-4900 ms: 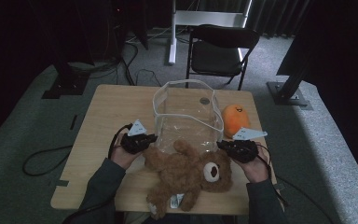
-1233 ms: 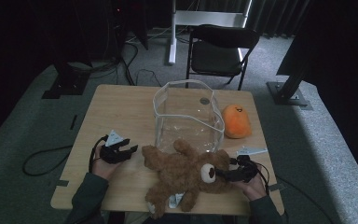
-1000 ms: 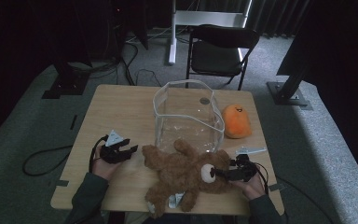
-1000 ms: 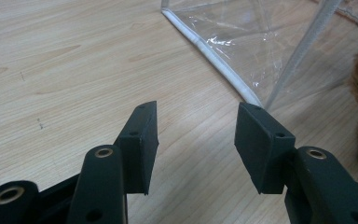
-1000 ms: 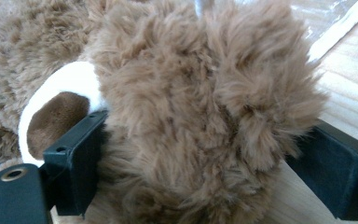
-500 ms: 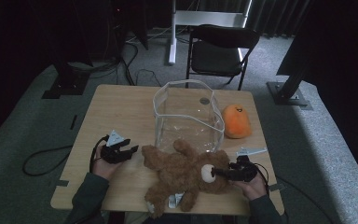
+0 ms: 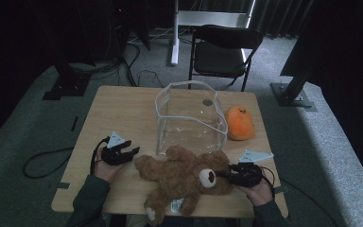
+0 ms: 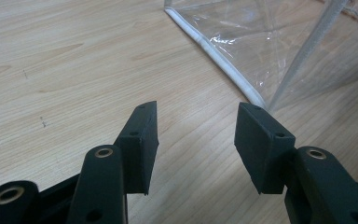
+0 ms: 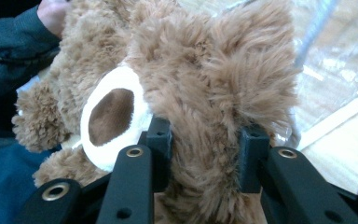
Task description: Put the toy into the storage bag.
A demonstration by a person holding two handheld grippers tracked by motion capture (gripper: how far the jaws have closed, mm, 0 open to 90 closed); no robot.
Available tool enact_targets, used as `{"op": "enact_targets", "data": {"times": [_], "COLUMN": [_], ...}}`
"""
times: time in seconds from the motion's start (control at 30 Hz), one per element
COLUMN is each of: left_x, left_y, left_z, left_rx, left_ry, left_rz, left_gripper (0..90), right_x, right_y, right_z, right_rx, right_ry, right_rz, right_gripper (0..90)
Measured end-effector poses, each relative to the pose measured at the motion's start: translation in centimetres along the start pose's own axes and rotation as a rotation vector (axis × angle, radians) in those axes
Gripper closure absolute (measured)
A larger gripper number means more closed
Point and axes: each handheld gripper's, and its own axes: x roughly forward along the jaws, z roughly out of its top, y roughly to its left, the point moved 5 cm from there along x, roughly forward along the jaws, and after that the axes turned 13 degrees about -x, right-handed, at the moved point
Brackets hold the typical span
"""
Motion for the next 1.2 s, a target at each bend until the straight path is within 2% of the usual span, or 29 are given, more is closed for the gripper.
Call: {"op": "enact_targets", "data": {"times": [0.27,0.47,0.6,0.63,0.73,0.87,0.97,1.0,1.03,1.2], "left_x": [0.0,-0.8,-1.4,-1.6,-1.6,-1.3,-1.2,-1.2,-1.1,-0.7], "left_y": [-0.1,-0.1,-0.2,-0.4,-0.9,-1.7,-2.5,-2.5,-3.1,-4.6], "left_z": [0.1,0.7,1.2,1.4,1.5,1.4,1.3,1.3,1.3,1.0], "left_rx": [-0.001,-0.005,-0.014,-0.015,0.001,0.022,0.038,0.038,0.054,0.097], "left_ry": [-0.003,-0.034,-0.060,-0.069,-0.064,-0.051,-0.040,-0.040,-0.030,0.001], "left_rz": [-0.002,-0.005,-0.022,-0.032,-0.044,-0.069,-0.112,-0.112,-0.145,-0.200], "left_gripper": [50.0,50.0,50.0,50.0,50.0,50.0,50.0,50.0,50.0,50.1], "right_x": [-0.2,-0.1,0.0,0.1,0.3,0.6,0.8,0.8,0.8,0.9], "right_y": [1.5,1.8,1.9,1.8,1.9,1.9,1.7,1.7,1.6,1.5], "right_z": [2.3,4.7,5.8,6.6,7.4,8.1,8.5,8.6,8.8,9.5], "right_rx": [-0.106,-0.194,-0.231,-0.260,-0.284,-0.311,-0.321,-0.325,-0.330,-0.359], "right_ry": [-0.015,-0.016,-0.015,-0.009,-0.008,-0.004,-0.003,-0.004,-0.001,-0.001], "right_rz": [-0.036,-0.062,-0.070,-0.077,-0.094,-0.102,-0.111,-0.114,-0.118,-0.136], "right_gripper": [67.3,67.8,67.8,67.7,67.6,67.6,67.6,67.7,67.6,67.7]}}
